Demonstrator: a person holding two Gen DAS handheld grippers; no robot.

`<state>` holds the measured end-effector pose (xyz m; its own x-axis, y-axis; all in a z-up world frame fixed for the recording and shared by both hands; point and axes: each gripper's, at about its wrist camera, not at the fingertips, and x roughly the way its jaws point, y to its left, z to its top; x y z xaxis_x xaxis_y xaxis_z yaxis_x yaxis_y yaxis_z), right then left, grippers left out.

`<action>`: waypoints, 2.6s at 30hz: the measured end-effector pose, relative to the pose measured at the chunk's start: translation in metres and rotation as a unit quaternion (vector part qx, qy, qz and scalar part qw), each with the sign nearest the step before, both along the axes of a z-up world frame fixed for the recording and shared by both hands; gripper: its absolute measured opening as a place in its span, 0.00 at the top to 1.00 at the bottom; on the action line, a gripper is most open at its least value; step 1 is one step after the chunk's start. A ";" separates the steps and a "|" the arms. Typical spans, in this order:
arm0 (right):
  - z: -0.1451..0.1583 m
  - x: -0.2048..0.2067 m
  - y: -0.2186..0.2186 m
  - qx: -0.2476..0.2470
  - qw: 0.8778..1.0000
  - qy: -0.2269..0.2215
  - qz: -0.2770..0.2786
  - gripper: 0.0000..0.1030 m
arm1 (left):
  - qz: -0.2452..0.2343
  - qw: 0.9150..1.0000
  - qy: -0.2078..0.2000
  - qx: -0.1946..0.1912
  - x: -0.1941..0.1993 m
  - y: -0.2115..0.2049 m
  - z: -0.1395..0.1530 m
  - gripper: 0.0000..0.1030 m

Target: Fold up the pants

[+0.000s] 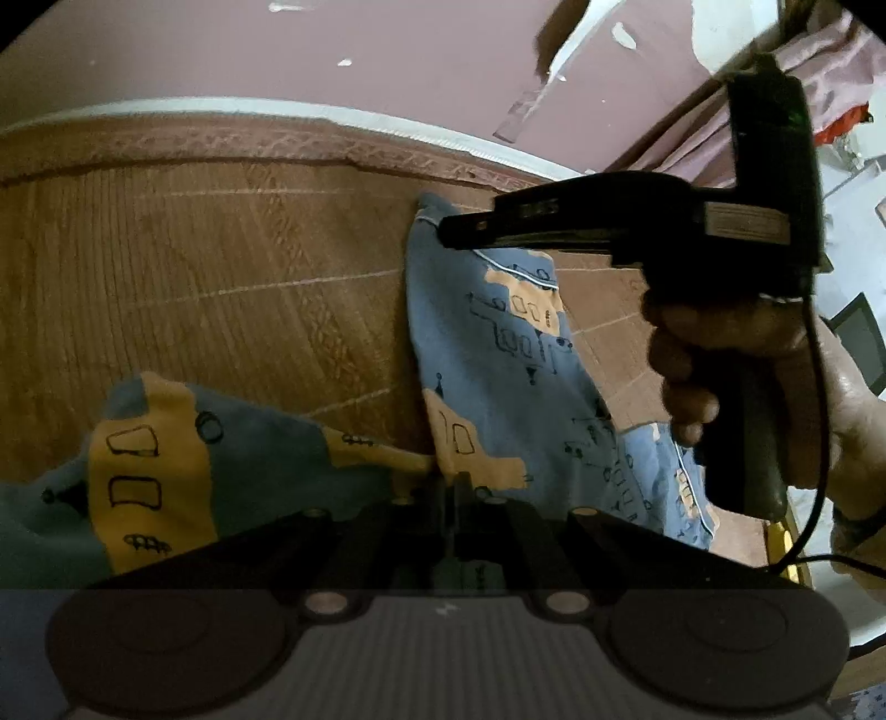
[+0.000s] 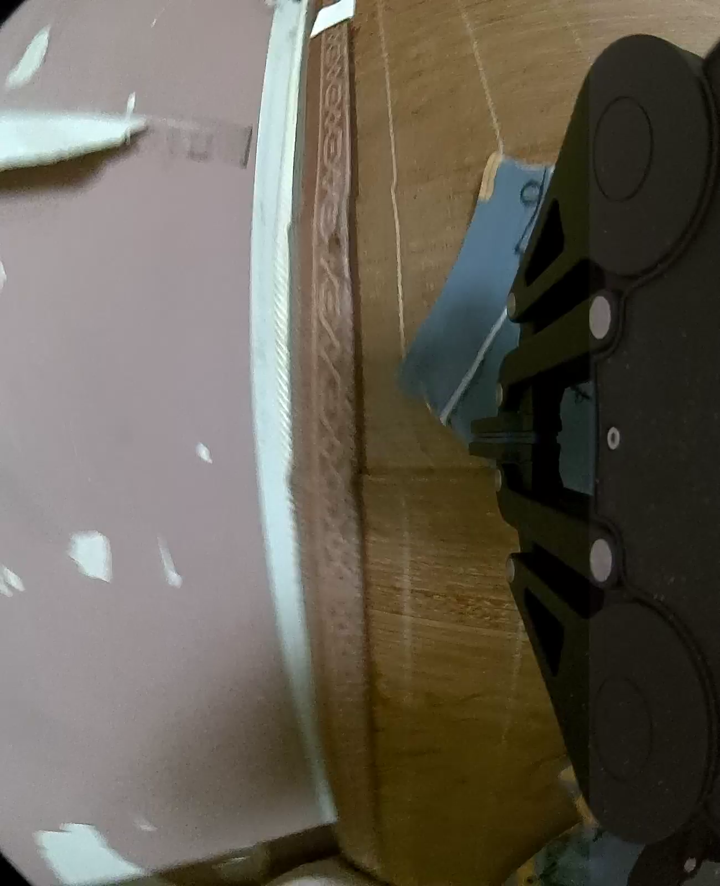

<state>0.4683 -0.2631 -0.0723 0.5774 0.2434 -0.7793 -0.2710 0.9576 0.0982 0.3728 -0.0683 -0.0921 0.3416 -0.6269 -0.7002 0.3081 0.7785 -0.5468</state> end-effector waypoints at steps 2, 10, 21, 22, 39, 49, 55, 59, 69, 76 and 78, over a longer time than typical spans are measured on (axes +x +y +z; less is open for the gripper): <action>0.006 -0.003 -0.008 0.012 1.000 -0.006 -0.005 1.00 | -0.004 1.000 -0.010 0.010 -0.002 -0.003 0.004 0.98; -0.006 0.006 0.005 0.010 0.999 0.040 -0.010 0.67 | -0.003 0.999 -0.016 0.036 -0.003 -0.010 0.006 0.98; -0.021 -0.001 0.016 -0.015 0.997 0.038 -0.057 0.99 | -0.003 0.999 -0.017 0.031 -0.004 -0.006 0.003 0.98; -0.021 -0.003 0.012 -0.004 0.997 0.037 -0.060 1.00 | -0.002 0.999 -0.018 0.031 -0.004 -0.006 0.004 0.98; 0.037 -0.100 -0.121 0.214 0.963 -0.083 -0.140 1.00 | -0.031 0.993 -0.099 0.063 -0.042 -0.044 0.062 0.98; 0.024 -0.252 -0.215 0.270 0.920 -0.126 -0.256 1.00 | -0.185 0.962 -0.169 0.105 -0.120 -0.118 0.083 0.98; -0.022 -0.307 -0.233 0.299 0.886 -0.097 -0.340 1.00 | -0.244 0.948 -0.141 0.147 -0.148 -0.150 0.052 0.98; -0.040 -0.311 -0.243 0.293 0.892 -0.081 -0.334 1.00 | -0.262 0.942 -0.128 0.169 -0.152 -0.163 0.038 0.98; -0.052 -0.310 -0.255 0.264 0.906 -0.053 -0.326 0.76 | -0.281 0.944 -0.057 0.164 -0.092 -0.191 0.065 0.59; -0.058 -0.307 -0.274 0.282 0.899 -0.053 -0.330 0.71 | -0.314 0.929 -0.098 0.171 -0.030 -0.251 0.085 0.46; -0.056 -0.307 -0.275 0.276 0.902 -0.059 -0.327 0.64 | -0.311 0.932 -0.093 0.162 -0.015 -0.268 0.078 0.46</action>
<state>0.1614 -0.5382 -0.1280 0.8090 0.1527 -0.5676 0.2945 0.7304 0.6163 0.3580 -0.3361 -0.0136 0.1161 -0.5092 -0.8528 0.8210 0.5324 -0.2062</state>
